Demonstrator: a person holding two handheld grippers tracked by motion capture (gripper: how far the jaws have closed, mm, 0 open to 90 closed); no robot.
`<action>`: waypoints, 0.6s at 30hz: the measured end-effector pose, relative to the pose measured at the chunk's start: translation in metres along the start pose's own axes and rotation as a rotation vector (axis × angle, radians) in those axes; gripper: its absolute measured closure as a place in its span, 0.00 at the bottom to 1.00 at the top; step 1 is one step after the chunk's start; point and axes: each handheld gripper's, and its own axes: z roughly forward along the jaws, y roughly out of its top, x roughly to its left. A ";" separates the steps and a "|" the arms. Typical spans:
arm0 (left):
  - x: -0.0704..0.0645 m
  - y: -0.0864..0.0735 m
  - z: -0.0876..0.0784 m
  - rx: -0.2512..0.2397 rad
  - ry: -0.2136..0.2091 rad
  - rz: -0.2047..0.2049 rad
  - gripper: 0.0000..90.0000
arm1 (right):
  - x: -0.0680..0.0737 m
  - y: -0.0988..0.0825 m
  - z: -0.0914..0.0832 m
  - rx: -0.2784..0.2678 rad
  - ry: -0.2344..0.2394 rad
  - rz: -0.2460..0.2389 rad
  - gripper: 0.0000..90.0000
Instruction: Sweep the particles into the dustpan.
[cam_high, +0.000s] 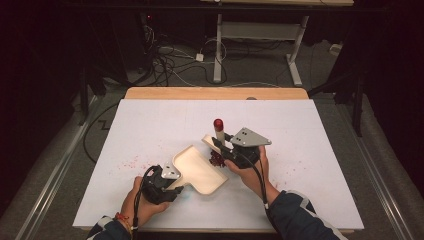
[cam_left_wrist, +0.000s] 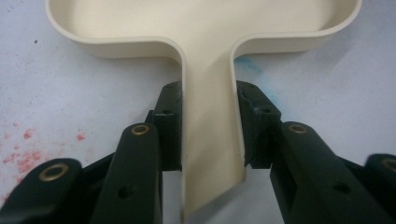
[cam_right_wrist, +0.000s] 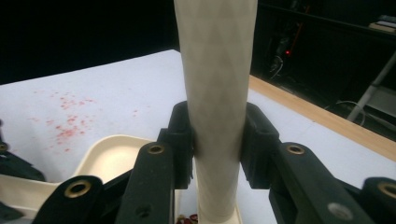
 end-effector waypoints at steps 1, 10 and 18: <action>-0.001 0.001 0.001 0.002 0.001 -0.001 0.71 | 0.003 0.000 0.000 0.000 0.003 -0.002 0.77; -0.014 0.013 0.013 0.029 0.011 -0.031 0.71 | 0.033 0.001 0.000 0.003 0.002 -0.046 0.77; -0.016 0.015 0.015 0.024 0.014 -0.045 0.71 | 0.047 0.006 -0.009 -0.014 0.033 -0.045 0.77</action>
